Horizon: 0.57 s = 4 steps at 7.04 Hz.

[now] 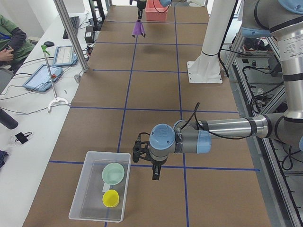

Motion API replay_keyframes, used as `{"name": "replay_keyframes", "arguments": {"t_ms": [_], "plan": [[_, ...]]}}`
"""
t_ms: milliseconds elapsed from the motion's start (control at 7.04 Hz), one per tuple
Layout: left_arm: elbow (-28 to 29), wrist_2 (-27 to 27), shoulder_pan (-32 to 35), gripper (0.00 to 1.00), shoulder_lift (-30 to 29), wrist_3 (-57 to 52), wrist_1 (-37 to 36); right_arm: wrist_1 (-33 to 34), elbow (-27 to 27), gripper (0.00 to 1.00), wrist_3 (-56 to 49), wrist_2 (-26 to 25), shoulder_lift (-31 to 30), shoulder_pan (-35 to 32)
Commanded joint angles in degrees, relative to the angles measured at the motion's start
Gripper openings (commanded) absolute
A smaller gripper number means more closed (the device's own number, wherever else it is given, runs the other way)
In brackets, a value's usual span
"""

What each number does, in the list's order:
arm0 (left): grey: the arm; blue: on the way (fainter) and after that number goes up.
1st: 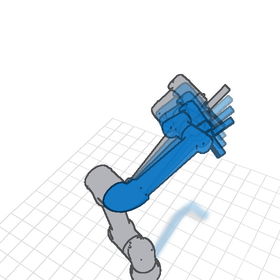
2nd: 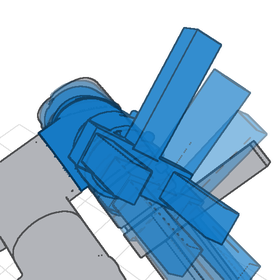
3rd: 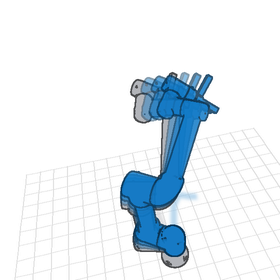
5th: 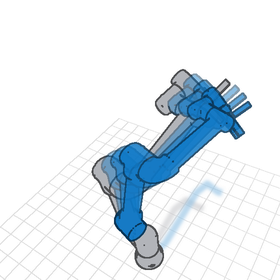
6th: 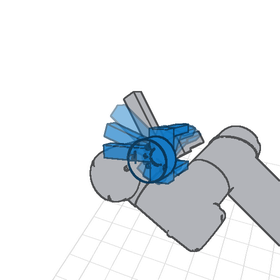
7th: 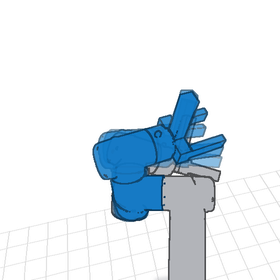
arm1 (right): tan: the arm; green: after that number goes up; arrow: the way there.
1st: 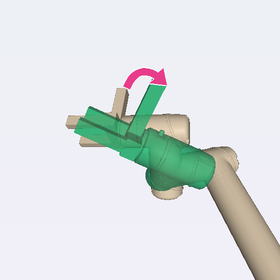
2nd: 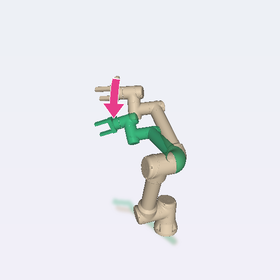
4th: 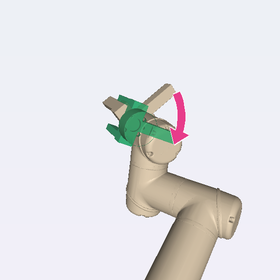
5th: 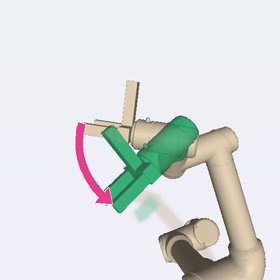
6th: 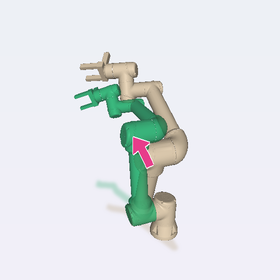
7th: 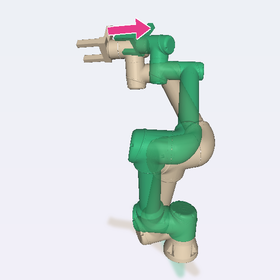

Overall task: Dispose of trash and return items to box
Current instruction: 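Lift the purple cloth with the right gripper toward the pink bin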

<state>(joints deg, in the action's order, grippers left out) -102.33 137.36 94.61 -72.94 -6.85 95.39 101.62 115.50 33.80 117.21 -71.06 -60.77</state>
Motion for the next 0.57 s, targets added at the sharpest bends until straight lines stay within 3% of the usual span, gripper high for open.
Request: {"name": "replay_keyframes", "arguments": {"t_ms": [0,142,426], "plan": [[-0.15,0.1,-0.04,0.98,0.08,-0.35,0.32,-0.28,-0.19,0.0,-23.51,9.14,-11.77,-16.15],[-0.24,0.11,-0.13,0.98,0.08,-0.44,0.41,-0.1,-0.63,0.0,-30.82,12.66,-15.22,-21.62],[-1.03,0.11,-0.13,0.98,-0.1,-0.44,0.41,-0.19,-2.11,0.0,-42.35,13.14,-22.17,-29.45]]}}
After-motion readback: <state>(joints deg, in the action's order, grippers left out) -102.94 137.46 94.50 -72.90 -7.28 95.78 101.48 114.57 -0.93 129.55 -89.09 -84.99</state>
